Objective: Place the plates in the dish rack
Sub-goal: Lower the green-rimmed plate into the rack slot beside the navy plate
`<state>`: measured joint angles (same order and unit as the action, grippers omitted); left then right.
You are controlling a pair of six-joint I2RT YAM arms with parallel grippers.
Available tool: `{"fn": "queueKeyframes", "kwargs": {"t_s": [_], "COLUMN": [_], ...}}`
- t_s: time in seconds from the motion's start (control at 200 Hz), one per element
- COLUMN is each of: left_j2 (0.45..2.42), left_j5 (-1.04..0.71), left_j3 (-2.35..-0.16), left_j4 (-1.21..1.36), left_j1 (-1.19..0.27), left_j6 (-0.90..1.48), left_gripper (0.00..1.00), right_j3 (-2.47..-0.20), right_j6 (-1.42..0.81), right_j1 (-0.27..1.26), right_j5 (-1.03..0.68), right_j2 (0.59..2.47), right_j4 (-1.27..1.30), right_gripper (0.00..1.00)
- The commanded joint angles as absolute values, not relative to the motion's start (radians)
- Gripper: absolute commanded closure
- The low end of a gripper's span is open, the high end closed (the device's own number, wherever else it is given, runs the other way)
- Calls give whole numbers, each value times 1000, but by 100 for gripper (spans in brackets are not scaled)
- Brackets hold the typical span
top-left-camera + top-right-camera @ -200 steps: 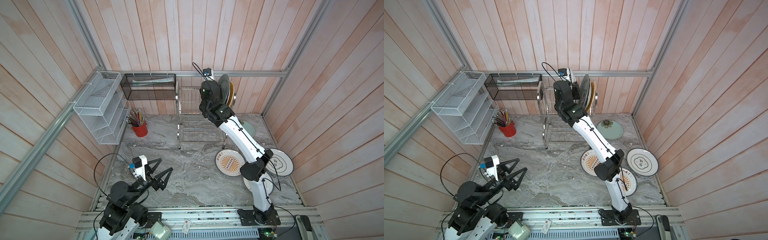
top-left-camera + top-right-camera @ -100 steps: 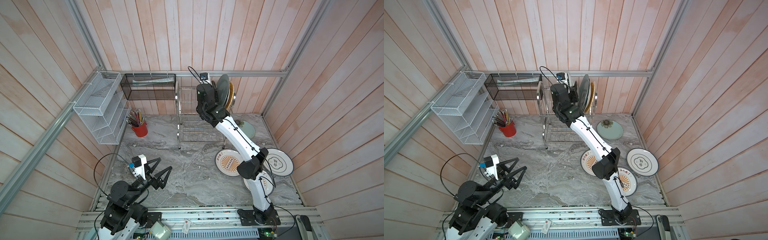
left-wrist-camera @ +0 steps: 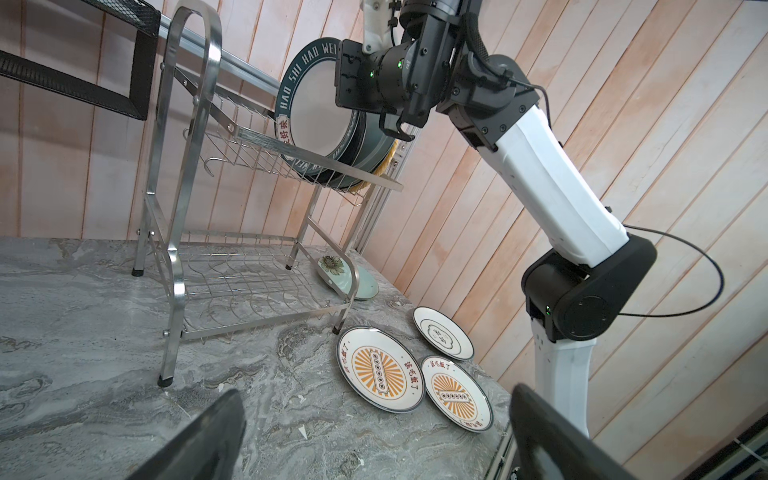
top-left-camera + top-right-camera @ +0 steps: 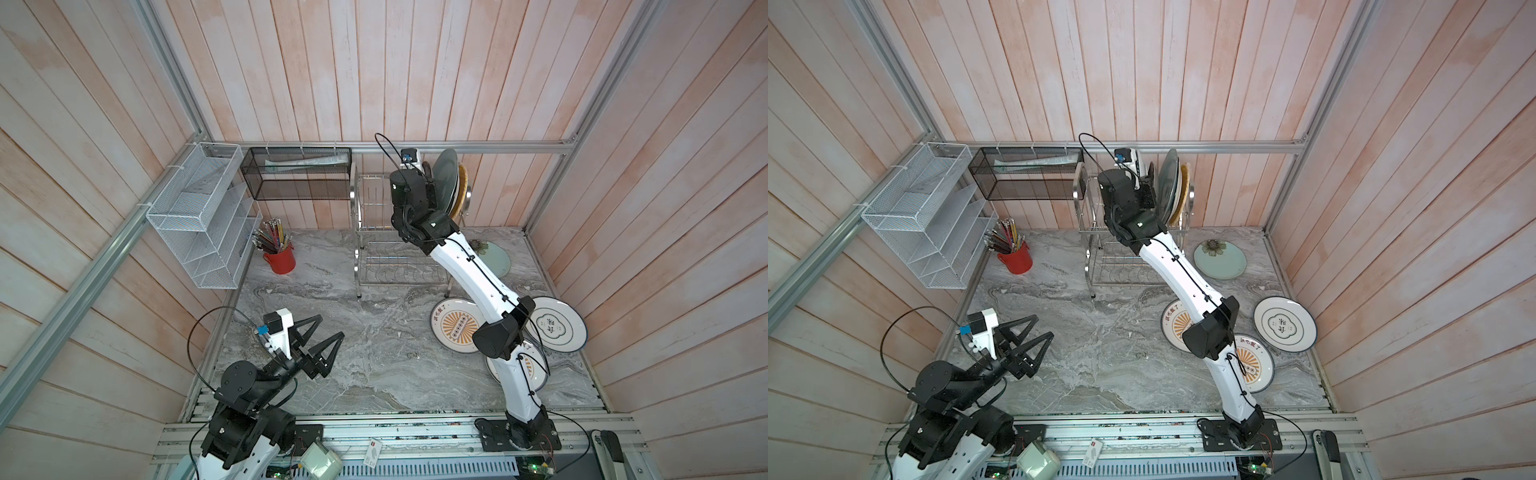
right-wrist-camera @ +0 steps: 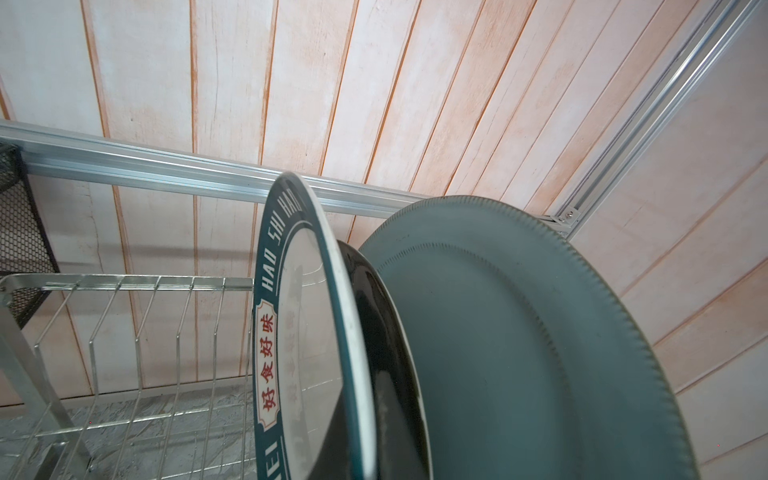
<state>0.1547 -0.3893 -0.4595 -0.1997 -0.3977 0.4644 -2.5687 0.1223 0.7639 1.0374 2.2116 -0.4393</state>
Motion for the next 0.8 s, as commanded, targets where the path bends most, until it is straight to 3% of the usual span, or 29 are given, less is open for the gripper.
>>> {"fn": "queueKeyframes", "kwargs": {"t_s": [0.0,0.325,0.47,0.795], "left_j2": [159,161,160,160], "left_j5": [-410,-413,-413,-416], "left_j3": [-449,-451,-452,-453], "left_j4": [-178,-179,-179,-179], "left_j1": [-393,-391,-391,-391], "left_j6": [469,471,473,474], "left_gripper": [0,0,0,0], "right_j3": [-2606,-2606,-2605,-2584], "right_j6": [77,51,42,0], "right_j1": [784,801,809,815], "right_j5": [1034,1035,1036,1028], "right_j2": [2208,2208,2207,2181], "right_j4": [-444,-477,-493,-536], "right_gripper": [98,93,86,83]}}
